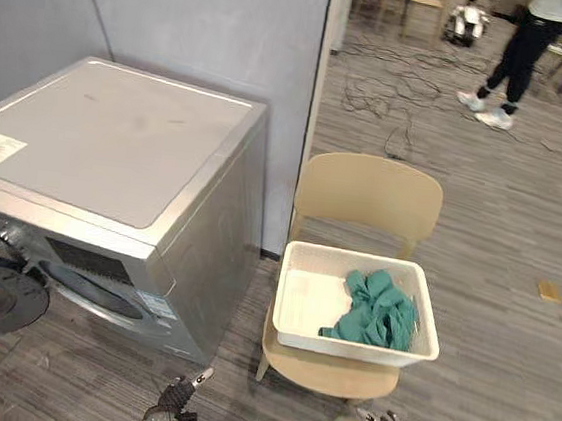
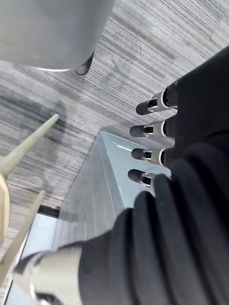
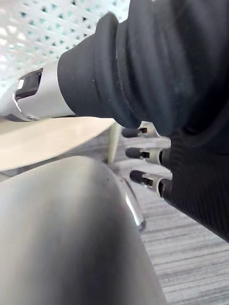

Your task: Pick up the laundry basket with both hands and put the clothes into the washing machine.

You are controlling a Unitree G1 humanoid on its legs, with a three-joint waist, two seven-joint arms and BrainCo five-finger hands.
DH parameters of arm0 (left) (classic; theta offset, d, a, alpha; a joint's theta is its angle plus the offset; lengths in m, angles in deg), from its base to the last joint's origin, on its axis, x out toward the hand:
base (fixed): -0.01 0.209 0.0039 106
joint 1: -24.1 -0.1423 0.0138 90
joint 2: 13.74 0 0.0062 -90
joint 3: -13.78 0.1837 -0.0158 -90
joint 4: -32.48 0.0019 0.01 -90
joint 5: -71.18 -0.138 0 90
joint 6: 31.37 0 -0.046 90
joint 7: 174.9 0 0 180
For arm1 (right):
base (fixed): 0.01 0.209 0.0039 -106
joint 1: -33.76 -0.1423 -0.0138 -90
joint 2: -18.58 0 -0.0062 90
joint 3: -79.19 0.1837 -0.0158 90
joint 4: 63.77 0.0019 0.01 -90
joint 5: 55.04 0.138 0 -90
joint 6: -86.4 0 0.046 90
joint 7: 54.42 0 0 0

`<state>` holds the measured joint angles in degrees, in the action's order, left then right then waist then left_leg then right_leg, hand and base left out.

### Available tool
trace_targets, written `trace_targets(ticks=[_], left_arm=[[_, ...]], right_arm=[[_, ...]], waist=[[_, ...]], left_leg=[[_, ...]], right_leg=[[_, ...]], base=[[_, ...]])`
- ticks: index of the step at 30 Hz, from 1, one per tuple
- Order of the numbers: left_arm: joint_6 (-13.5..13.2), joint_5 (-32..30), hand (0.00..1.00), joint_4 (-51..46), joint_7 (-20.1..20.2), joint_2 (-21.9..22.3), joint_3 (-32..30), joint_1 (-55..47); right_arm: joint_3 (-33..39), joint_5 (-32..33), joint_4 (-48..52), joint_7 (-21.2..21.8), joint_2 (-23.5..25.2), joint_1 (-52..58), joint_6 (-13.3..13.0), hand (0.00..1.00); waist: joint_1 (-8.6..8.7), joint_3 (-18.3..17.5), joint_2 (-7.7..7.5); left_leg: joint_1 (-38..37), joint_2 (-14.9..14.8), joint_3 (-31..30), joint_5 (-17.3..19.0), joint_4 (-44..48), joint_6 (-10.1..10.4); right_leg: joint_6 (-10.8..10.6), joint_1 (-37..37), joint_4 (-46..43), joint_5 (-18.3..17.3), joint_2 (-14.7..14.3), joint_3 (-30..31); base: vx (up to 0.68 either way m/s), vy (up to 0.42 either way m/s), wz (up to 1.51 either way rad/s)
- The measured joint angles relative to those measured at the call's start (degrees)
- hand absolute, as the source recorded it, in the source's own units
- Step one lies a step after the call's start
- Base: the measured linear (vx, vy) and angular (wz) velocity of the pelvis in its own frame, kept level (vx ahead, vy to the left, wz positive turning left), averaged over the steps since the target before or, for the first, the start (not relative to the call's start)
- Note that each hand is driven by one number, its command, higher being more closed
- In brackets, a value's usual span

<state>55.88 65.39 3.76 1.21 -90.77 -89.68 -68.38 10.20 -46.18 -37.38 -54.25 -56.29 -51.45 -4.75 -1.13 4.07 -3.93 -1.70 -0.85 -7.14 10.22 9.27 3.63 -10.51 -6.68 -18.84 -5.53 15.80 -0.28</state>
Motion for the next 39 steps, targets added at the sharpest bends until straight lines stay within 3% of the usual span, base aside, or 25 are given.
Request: trace_targets(ticks=[1,3,5,8,11,12,16,19,22,24,28,32,34,39], left_arm=[[0.01,-0.1,0.0,0.11,0.01,0.19,0.04,-0.56],[0.02,0.09,0.0,1.77,0.02,1.86,0.64,-0.85],[0.01,0.44,0.0,2.36,-0.01,2.21,1.68,-0.53],[-0.02,0.48,0.0,2.33,-0.03,2.2,1.85,-0.55],[0.02,0.47,0.0,2.17,-0.04,1.96,1.78,-1.27],[0.02,0.44,0.0,1.0,-0.06,1.74,1.79,-1.53],[-0.1,-0.19,0.0,-2.78,-0.03,0.7,2.06,-3.18],[-0.27,-1.67,0.0,-3.47,0.01,0.74,2.44,-3.05],[-0.3,-2.31,0.0,-3.5,0.02,1.27,4.8,-2.04],[-0.32,-2.75,0.0,-3.5,-0.03,1.73,6.6,-0.8],[-0.5,-2.77,0.0,-3.68,-0.37,2.06,10.91,2.63],[-1.01,-2.66,0.0,-3.87,-0.39,1.78,15.23,4.97],[-1.7,-2.6,0.0,-4.7,-0.37,0.86,18.24,6.38],[-2.22,-2.55,0.0,-5.81,-0.33,-0.06,19.77,7.13]], right_arm=[[0.53,-0.24,-0.93,0.05,-0.49,-0.32,0.19,0.0],[1.44,-0.29,-1.28,0.04,-2.39,-0.66,0.11,0.0],[1.44,0.09,-1.37,-0.18,-4.2,-0.27,0.34,0.0],[1.37,1.16,1.61,-1.15,-5.4,-0.32,0.32,0.0],[1.4,4.34,17.24,-2.52,-5.39,2.01,0.02,0.0],[1.52,4.19,27.79,-3.62,-5.1,4.28,-0.06,0.0],[7.31,-0.21,49.07,-7.52,-4.09,6.69,-1.12,0.0],[11.14,-6.55,55.42,-11.11,-5.17,5.26,-1.15,0.0],[10.56,-10.11,58.56,-12.74,-6.8,2.5,-0.9,0.0],[9.04,-11.93,58.66,-13.14,-7.24,-0.07,-0.71,0.0],[-0.74,-14.0,57.27,-13.69,-11.07,-7.11,-0.73,0.0],[-15.42,-14.55,41.85,-8.67,-21.45,-23.34,-1.37,0.0],[-23.19,-13.98,31.57,-4.63,-25.24,-32.18,-1.77,0.0],[-28.28,-15.75,25.89,1.03,-27.0,-34.76,-2.43,0.0]], waist=[[0.08,-1.48,0.68],[0.56,-2.22,4.12],[0.73,-2.61,5.53],[1.05,-2.61,5.48],[2.01,-2.48,5.26],[1.94,-2.41,4.86],[2.06,-1.72,3.7],[1.84,-1.08,3.13],[1.79,0.02,3.77],[1.58,0.62,4.15],[0.19,3.31,4.37],[-0.47,6.91,4.31],[-2.03,9.86,4.78],[-2.77,12.41,5.06]], left_leg=[[0.44,-1.52,-0.49,-0.5,-0.87,1.08],[1.11,-5.23,-2.38,-2.2,-3.24,3.68],[0.73,-7.62,-4.38,-3.71,-4.49,5.41],[0.93,-9.07,-4.06,-4.94,-5.76,5.89],[1.19,-9.48,-3.11,-5.33,-7.58,5.97],[1.22,-9.33,-1.88,-5.35,-8.06,5.96],[3.37,-9.15,0.24,-5.42,-8.28,5.88],[5.07,-9.41,1.49,-5.87,-8.16,6.12],[6.11,-9.4,3.03,-6.49,-7.44,6.04],[7.17,-9.48,3.22,-6.49,-6.96,6.04],[9.26,-9.5,3.02,-6.65,-6.17,6.29],[11.52,-8.93,2.5,-7.8,-6.26,6.24],[12.31,-8.88,1.73,-8.49,-6.36,6.4],[12.99,-8.54,0.33,-8.74,-6.32,6.2]], right_leg=[[0.08,0.91,3.48,-0.67,-1.2,-1.39],[1.86,1.7,7.23,0.7,-5.2,-4.19],[2.63,4.13,9.37,1.18,-7.63,-6.88],[3.85,4.92,11.37,2.0,-9.4,-7.61],[4.04,4.39,13.53,3.73,-9.8,-7.1],[3.95,4.4,15.24,5.13,-9.69,-6.45],[3.34,3.77,19.13,7.59,-9.52,-5.56],[3.81,1.03,19.03,8.8,-9.67,-4.71],[3.9,-0.71,18.92,9.67,-9.67,-3.35],[3.99,-1.64,18.96,9.95,-9.74,-3.22],[3.88,-3.31,19.0,10.53,-9.85,-3.17],[3.62,-4.76,20.54,12.35,-9.54,-3.16],[3.92,-5.23,20.98,13.07,-9.63,-3.32],[3.95,-5.25,20.97,13.11,-9.4,-4.31]], base=[[0.17,-0.467,0.14],[0.11,-0.298,0.16],[0.07,-0.285,0.44],[0.02,-0.19,0.21],[-0.06,-0.017,-0.13],[-0.1,0.039,-0.28],[-0.13,0.022,-0.19],[-0.06,-0.015,-0.17],[-0.02,-0.002,-0.27],[-0.04,-0.004,-0.07],[-0.04,-0.015,-0.01],[-0.07,-0.013,0.02],[-0.06,-0.026,0.04],[-0.03,-0.015,0.1]])
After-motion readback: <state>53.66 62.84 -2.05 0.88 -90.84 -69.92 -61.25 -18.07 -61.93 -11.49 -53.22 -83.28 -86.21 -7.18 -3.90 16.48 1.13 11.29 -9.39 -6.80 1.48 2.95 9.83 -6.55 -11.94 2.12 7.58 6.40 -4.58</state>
